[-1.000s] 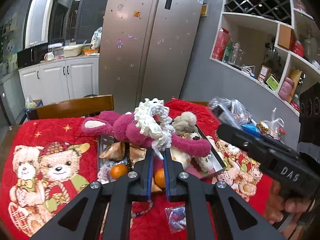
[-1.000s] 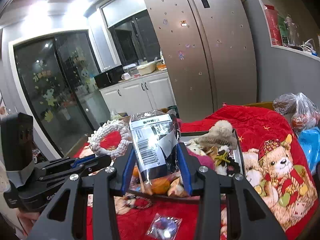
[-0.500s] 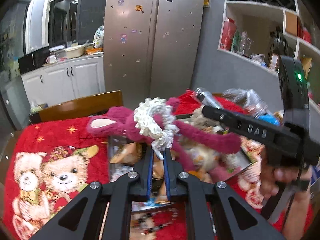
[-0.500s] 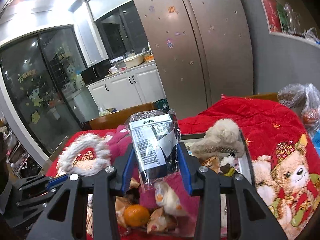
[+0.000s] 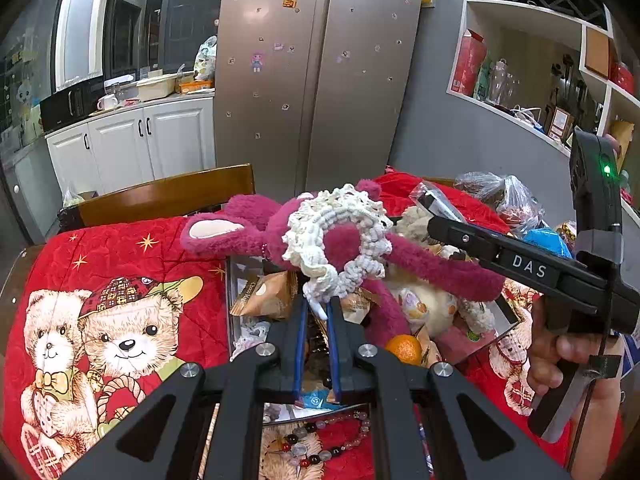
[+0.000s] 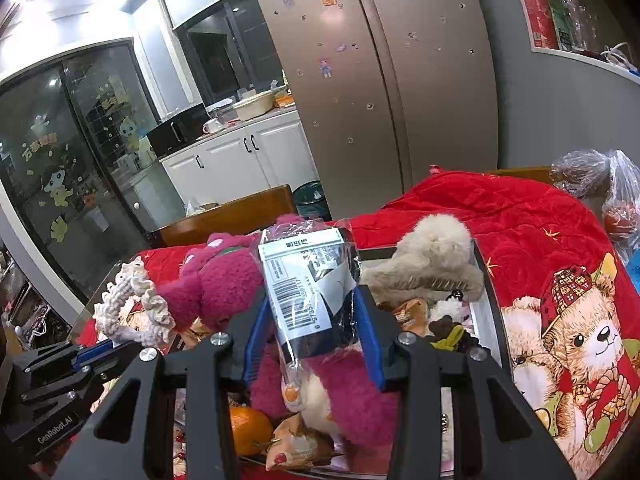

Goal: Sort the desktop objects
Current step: 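Lower the bracelet and bag into the tray box and open both tools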

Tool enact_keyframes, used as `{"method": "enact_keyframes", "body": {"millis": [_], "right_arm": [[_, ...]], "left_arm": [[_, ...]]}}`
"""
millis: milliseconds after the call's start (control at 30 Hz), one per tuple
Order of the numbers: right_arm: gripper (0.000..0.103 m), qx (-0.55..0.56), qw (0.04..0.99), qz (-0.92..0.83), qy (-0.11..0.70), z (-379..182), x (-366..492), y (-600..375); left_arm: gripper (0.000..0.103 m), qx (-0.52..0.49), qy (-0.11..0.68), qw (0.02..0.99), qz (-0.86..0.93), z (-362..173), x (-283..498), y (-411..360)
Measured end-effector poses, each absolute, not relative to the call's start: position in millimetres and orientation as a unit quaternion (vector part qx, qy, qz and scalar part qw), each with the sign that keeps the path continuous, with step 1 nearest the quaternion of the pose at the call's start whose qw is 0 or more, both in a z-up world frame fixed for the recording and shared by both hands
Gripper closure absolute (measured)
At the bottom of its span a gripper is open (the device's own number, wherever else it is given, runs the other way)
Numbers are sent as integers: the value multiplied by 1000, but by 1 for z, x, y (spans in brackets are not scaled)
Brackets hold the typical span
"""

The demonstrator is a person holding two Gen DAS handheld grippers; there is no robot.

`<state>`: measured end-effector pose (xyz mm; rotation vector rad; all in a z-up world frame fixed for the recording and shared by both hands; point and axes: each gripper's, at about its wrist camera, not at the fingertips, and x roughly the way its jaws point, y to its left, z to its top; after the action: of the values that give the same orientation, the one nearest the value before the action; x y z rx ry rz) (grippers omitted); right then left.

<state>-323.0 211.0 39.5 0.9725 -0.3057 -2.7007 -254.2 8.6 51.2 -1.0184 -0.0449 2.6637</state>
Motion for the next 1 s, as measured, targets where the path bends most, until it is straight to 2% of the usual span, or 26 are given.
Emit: {"method": "enact_keyframes", "body": {"millis": [267, 400, 433, 467, 500, 567, 633, 667, 700, 767, 900, 1000], "right_arm": [[61, 347, 118, -923, -117, 33, -327, 215], [56, 348, 121, -922, -119, 31, -328, 215], [53, 345, 123, -922, -123, 31, -328, 215], [50, 342, 123, -923, -127, 32, -327, 216], [44, 340, 123, -923, -130, 32, -327, 217], [36, 335, 123, -923, -147, 32, -326, 221], [28, 327, 125, -922, -166, 33, -326, 227], [21, 325, 127, -921, -173, 34, -326, 230], [19, 323, 128, -921, -179, 35, -326, 233], [11, 315, 131, -920, -192, 37, -325, 239], [2, 302, 142, -919, -209, 42, -323, 244], [0, 303, 140, -919, -208, 43, -323, 244]], "left_arm": [[93, -372, -23, 131, 919, 41, -263, 1], [90, -381, -8, 127, 916, 35, -266, 4], [86, -382, -6, 127, 915, 34, -266, 5], [70, -382, -5, 127, 915, 34, -266, 5], [48, -381, -7, 126, 916, 33, -266, 5], [34, -377, -17, 121, 918, 34, -267, 1], [27, -375, -42, 127, 917, 34, -268, -5], [19, -379, -58, 134, 914, 33, -270, -8], [10, -389, -77, 144, 906, 30, -272, -13], [0, -406, -85, 142, 899, 26, -276, -16], [0, -386, -45, 106, 915, 28, -274, -12], [0, -378, -57, 118, 917, 32, -272, -14]]}}
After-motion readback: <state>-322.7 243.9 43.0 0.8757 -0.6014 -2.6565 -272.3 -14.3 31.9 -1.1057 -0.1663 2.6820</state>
